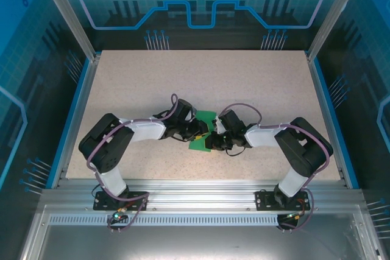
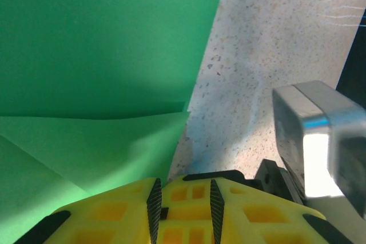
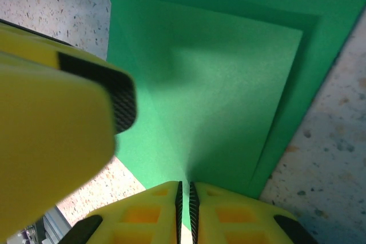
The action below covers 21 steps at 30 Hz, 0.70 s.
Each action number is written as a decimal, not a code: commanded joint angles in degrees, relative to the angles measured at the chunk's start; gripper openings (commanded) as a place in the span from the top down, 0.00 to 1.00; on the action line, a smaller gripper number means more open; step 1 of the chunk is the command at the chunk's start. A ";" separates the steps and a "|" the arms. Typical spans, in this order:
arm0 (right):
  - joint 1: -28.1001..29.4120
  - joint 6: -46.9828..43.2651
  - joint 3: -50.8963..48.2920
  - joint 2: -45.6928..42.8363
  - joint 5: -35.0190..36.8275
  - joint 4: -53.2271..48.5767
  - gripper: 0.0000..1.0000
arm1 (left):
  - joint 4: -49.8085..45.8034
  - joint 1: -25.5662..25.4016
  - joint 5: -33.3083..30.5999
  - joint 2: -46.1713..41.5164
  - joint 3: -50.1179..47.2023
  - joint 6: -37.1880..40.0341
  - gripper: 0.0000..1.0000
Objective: Fold a paper plane with a square sheet of paper (pick it up from the middle)
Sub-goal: Fold the triangle a second time at the center of the table.
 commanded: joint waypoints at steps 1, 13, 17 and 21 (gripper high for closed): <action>-0.21 0.74 -1.54 0.60 2.01 -2.64 0.85 | 2.00 -0.97 0.74 1.89 -1.18 -2.27 0.67; -0.26 0.73 -1.19 0.83 1.92 -2.91 0.85 | 2.45 -1.61 -0.98 2.95 -3.14 -0.80 0.60; -0.26 0.35 -1.26 0.76 1.96 -3.63 0.85 | 3.30 -1.59 -4.31 4.08 -4.33 2.67 0.58; -0.28 -0.68 -0.97 1.02 1.96 -5.22 0.85 | 7.05 -1.54 -4.73 4.98 -5.29 3.03 0.58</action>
